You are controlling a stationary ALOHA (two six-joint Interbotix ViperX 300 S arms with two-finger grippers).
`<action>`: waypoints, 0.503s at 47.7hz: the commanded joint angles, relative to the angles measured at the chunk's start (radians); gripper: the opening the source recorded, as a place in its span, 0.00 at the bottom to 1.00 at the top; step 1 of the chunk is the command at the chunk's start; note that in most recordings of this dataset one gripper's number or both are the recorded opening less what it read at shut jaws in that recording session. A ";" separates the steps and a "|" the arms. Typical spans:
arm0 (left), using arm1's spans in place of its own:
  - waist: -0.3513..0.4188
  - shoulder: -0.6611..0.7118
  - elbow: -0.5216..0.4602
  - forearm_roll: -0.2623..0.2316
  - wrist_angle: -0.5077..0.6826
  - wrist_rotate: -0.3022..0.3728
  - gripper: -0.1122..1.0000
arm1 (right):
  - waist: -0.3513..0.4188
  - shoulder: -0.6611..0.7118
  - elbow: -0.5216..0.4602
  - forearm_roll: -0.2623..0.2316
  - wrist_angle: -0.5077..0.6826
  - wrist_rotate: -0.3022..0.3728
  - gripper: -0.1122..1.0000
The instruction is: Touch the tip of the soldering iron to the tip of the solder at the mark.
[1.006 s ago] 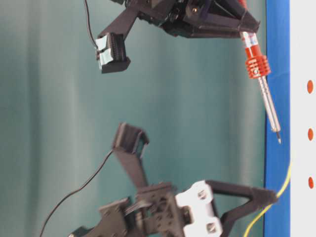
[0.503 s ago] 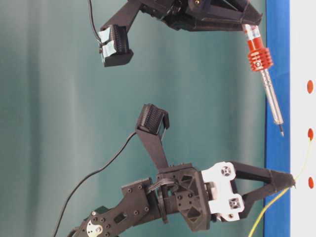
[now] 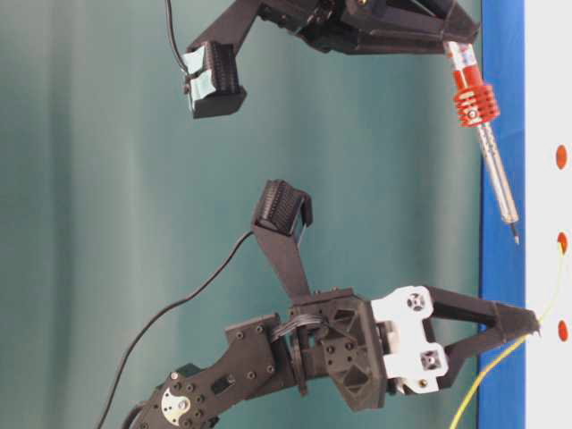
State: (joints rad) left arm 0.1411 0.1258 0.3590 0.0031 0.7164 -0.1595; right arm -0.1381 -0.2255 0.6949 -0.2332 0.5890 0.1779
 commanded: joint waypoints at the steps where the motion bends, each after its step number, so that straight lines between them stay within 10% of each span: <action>1: -0.002 -0.017 -0.021 0.002 0.000 0.000 0.11 | -0.003 -0.023 -0.011 -0.002 -0.008 0.002 0.16; 24: -0.003 -0.014 -0.023 0.002 0.005 0.002 0.11 | -0.003 0.032 -0.002 0.000 -0.051 0.002 0.16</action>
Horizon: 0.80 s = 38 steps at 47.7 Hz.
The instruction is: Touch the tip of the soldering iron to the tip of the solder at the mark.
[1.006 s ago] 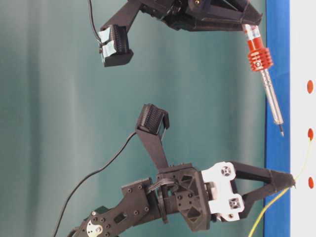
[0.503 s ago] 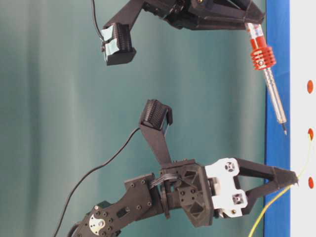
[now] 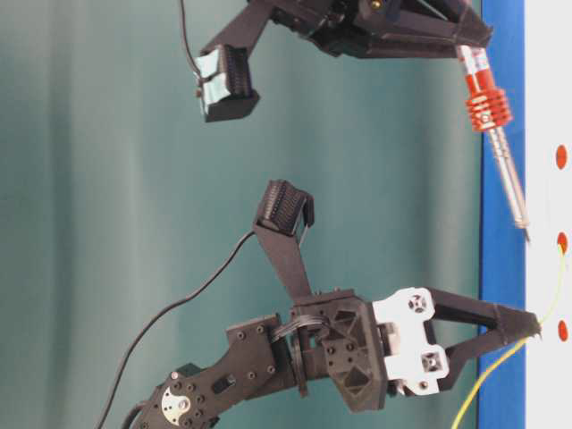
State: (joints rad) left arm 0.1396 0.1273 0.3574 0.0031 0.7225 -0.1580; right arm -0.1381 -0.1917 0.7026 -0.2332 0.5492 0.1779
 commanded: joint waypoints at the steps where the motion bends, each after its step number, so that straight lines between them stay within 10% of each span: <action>1: -0.003 -0.015 -0.021 0.002 0.000 0.000 0.11 | -0.003 0.002 -0.009 0.000 -0.011 0.002 0.16; 38: -0.008 -0.015 -0.023 0.002 0.008 0.000 0.11 | -0.006 0.037 -0.002 -0.002 -0.026 0.000 0.16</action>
